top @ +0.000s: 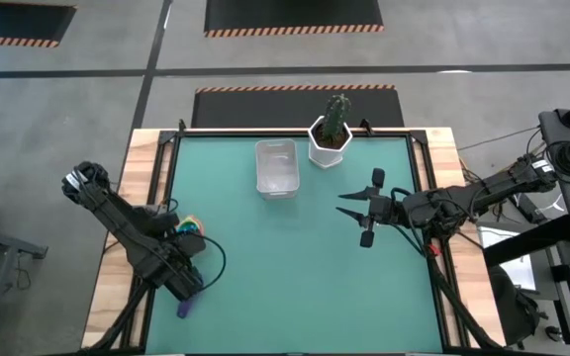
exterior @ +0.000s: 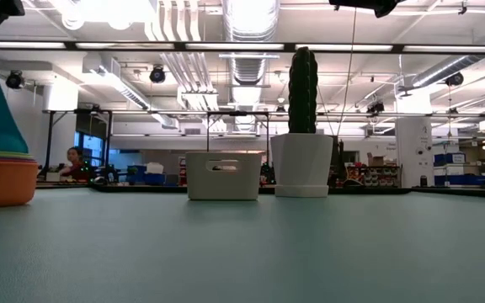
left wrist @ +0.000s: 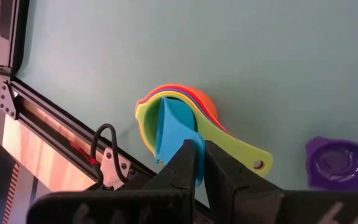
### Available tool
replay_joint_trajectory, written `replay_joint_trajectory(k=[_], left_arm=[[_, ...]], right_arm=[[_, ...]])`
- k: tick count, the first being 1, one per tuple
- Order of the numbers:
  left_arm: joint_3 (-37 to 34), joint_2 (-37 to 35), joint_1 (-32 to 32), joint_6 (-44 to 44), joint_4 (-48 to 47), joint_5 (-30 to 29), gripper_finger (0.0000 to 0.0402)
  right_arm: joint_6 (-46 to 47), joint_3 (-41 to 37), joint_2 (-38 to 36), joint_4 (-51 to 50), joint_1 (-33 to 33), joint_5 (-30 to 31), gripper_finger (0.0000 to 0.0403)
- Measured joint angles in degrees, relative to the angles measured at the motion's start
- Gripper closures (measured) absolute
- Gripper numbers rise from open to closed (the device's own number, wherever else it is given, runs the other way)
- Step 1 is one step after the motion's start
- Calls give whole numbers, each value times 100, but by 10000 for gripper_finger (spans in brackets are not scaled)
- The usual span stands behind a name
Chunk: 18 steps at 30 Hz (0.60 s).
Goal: Nest measuring cups in basket
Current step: Stack the blue measuring cup on top of the green measuring cup
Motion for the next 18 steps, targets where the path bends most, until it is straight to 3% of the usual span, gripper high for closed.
replay_joint_trajectory(k=[18], left_arm=[[139,-165,0,93,-12,-254,401]], right_arm=[[0,0,0,-11,1,2,280]])
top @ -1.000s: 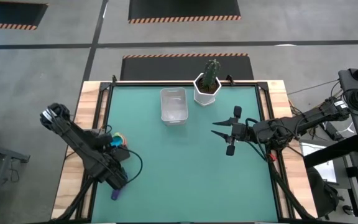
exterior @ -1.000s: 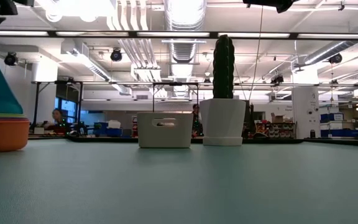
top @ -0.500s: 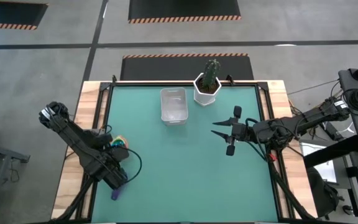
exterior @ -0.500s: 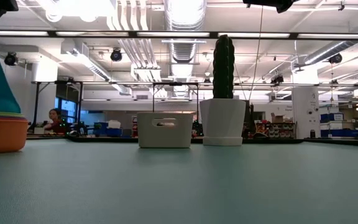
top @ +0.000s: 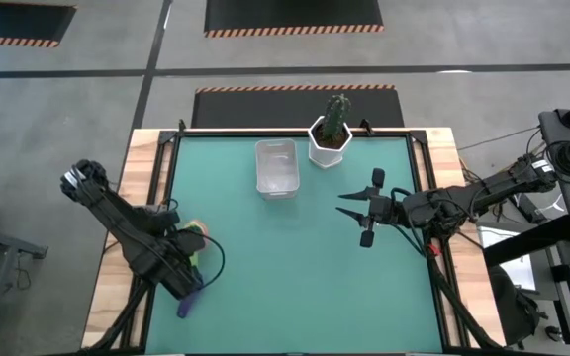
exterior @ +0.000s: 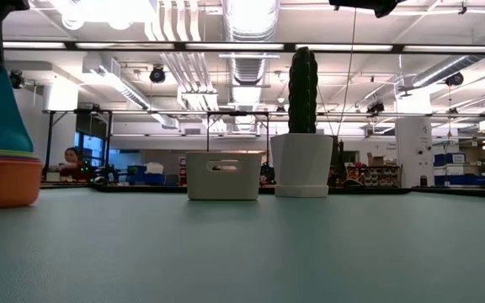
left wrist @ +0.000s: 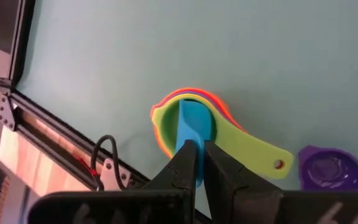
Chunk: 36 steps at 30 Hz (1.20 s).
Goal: Nest measuring cups in basket
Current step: Stack the blue measuring cup on top of the green measuring cup
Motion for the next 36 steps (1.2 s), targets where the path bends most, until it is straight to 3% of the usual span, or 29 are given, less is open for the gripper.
replay_joint_trajectory(k=[8,18,27,36], left_arm=[[-6,-246,0,-145,2,-20,401],[-91,-13,-27,-140,0,-143,396],[-95,16,-40,-239,17,23,317],[-94,14,-104,-205,22,280,232]], right_arm=[[2,0,0,-4,1,0,280],[63,0,0,-6,0,-2,280],[214,0,63,-2,-1,-39,280],[-40,-7,720,589,-1,-55,280]])
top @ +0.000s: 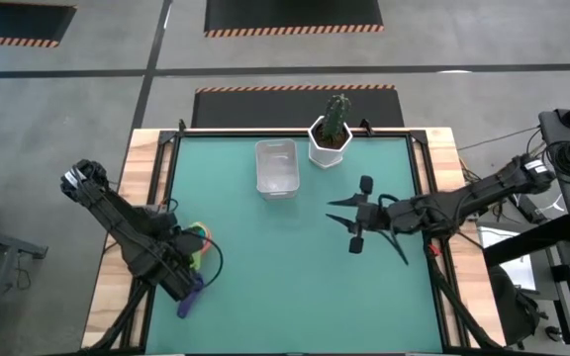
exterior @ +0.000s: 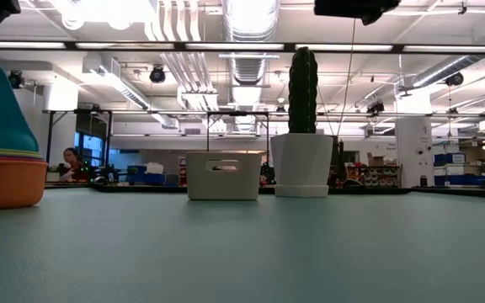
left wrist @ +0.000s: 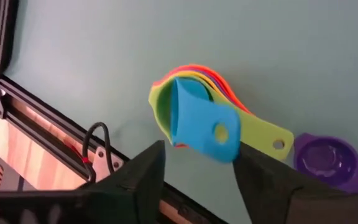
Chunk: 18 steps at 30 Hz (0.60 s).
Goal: Nest measuring cups in basket
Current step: Stack the blue measuring cup on top of the green measuring cup
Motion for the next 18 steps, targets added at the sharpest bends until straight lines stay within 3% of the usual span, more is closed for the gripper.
replay_joint_trajectory(k=[7,14,18], left_arm=[[0,0,-114,-77,6,138,214],[28,0,-390,-418,56,132,219],[193,0,-902,-844,164,-458,228]], right_arm=[[-63,461,766,232,-86,-524,280],[-346,1285,2106,361,-351,-1055,280],[-520,2025,2913,354,-547,-1588,278]])
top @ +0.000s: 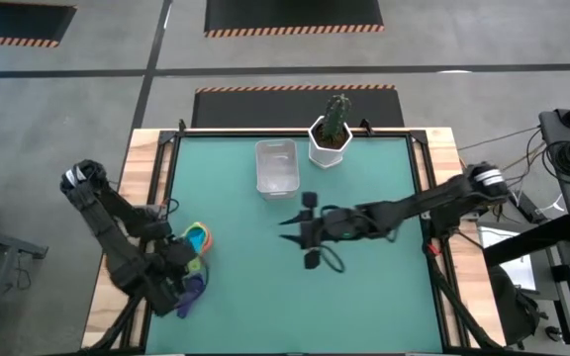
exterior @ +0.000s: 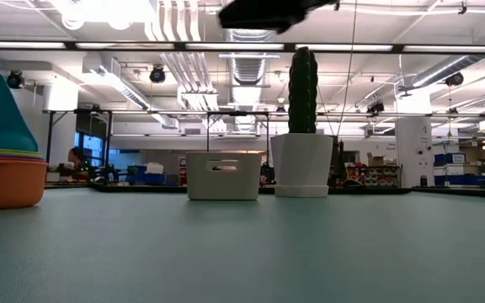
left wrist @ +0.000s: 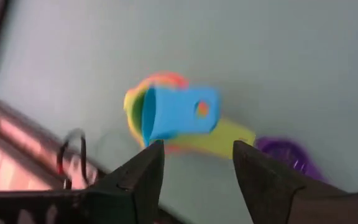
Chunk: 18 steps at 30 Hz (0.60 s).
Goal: Nest measuring cups in basket
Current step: Stack the blue measuring cup on top of the green measuring cup
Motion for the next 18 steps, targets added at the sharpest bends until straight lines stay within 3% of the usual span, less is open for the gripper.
replay_joint_trajectory(k=[5,9,11,14,18], left_arm=[[50,0,-922,-383,15,-2125,244],[-19,-2,-1418,-451,-29,-4291,255],[-51,-4,-1491,-369,-31,-5105,259],[-92,-4,-1477,45,-45,-5639,265],[-97,-4,-1426,308,-138,-5643,275]], right_arm=[[-433,934,836,-30,-234,-820,250],[-1014,1541,1431,51,-401,-946,219],[-1246,1760,1711,179,-484,-972,206],[-1477,2059,2114,266,-611,-1148,191],[-1541,2437,2651,260,-786,-1752,182]])
